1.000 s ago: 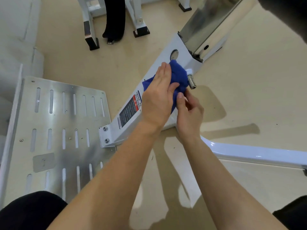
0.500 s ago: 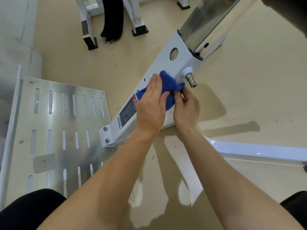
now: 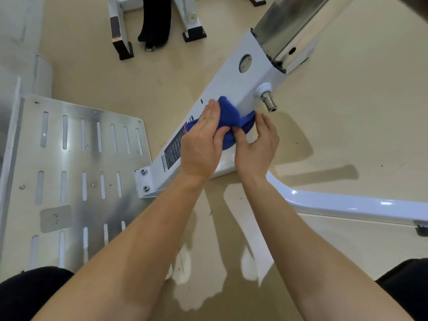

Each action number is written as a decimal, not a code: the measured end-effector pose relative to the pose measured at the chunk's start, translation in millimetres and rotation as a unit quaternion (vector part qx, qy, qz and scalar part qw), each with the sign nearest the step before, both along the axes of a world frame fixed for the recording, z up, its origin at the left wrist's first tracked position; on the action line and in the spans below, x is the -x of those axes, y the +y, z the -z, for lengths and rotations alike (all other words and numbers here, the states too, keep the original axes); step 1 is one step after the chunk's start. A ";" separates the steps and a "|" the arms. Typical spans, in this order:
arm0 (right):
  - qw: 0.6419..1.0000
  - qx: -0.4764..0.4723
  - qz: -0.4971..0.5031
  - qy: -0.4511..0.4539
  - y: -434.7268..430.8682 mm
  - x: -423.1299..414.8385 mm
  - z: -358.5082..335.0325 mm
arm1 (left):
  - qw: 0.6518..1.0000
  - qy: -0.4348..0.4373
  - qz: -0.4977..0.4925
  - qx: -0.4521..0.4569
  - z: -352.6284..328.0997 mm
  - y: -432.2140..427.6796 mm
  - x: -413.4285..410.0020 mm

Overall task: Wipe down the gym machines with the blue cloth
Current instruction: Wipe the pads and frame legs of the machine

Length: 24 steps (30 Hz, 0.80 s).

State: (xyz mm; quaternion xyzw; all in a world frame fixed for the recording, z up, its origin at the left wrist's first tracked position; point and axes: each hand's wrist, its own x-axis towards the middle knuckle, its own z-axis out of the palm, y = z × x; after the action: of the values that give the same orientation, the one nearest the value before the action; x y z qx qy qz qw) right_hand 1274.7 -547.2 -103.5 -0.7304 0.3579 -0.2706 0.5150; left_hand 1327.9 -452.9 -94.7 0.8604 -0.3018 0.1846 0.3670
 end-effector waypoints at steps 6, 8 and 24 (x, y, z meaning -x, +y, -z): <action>0.976 -0.144 0.101 -0.130 3.1 4.5 -29.8 | 0.999 0.021 0.023 0.036 -24.3 -13.4 -2.8; 0.975 -0.145 0.092 -0.142 8.5 2.2 -29.4 | 0.998 0.023 0.031 0.043 -21.8 -11.7 -3.1; 0.977 -0.185 0.057 -0.085 32.2 -8.0 5.2 | 0.998 0.024 0.060 0.025 -3.7 7.7 -11.3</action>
State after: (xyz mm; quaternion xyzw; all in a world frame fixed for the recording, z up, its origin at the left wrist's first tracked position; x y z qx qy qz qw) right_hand 1282.7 -514.9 -108.7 -0.5749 0.3977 -0.2897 0.6537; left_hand 1339.2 -445.2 -91.0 0.8356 -0.3393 0.1488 0.4056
